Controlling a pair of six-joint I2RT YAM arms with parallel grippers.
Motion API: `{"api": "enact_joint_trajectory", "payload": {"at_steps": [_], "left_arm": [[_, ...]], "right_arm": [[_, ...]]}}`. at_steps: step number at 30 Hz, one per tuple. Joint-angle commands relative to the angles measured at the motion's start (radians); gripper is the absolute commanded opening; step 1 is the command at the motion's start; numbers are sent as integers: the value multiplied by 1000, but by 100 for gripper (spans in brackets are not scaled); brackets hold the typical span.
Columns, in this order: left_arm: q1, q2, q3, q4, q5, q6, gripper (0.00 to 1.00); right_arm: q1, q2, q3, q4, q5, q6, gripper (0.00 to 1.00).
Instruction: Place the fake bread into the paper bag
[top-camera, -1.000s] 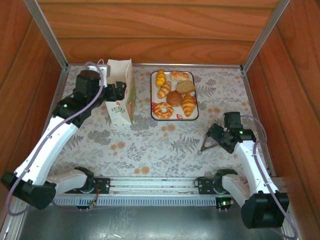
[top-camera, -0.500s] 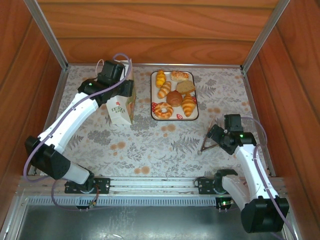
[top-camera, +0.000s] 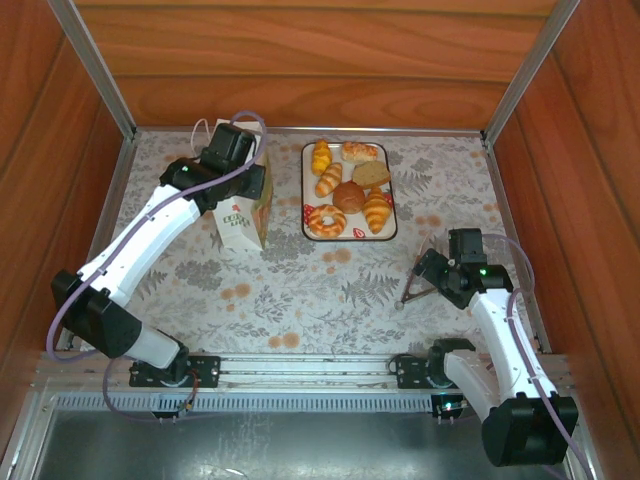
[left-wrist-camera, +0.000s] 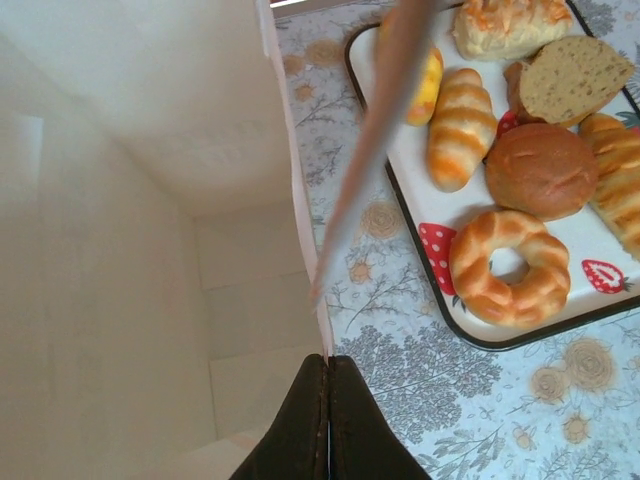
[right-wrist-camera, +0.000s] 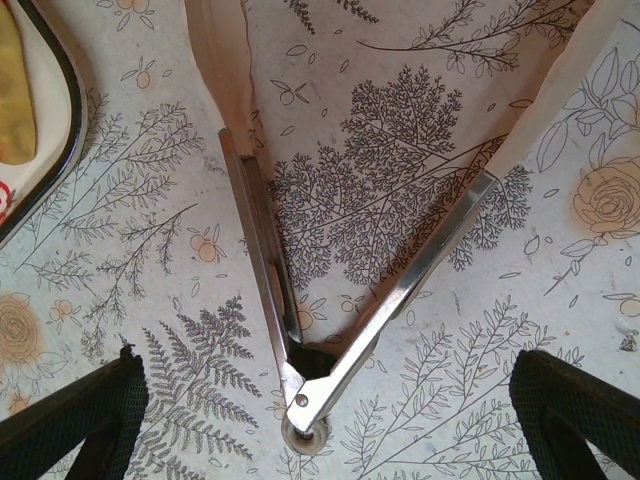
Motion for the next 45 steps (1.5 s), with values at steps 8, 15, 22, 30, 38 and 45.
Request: {"api": "enact_joint_trajectory", "payload": {"at_steps": [8, 15, 22, 30, 38, 45], "left_arm": [[-80, -56, -6, -105, -144, -80, 0], [-129, -41, 5, -111, -145, -117, 0], [-165, 7, 53, -112, -124, -132, 1], [-167, -15, 66, -110, -119, -94, 41], [-172, -149, -4, -74, -236, -51, 65], [-170, -340, -169, 96, -329, -13, 71]], "right_arm": [[10, -18, -14, -12, 38, 6, 100], [9, -14, -18, -12, 32, 7, 100], [9, -6, -30, -11, 18, 19, 100], [36, 31, -53, 1, 33, 79, 100], [165, 148, -55, 48, 149, 206, 100], [214, 292, -32, 101, 214, 284, 100]]}}
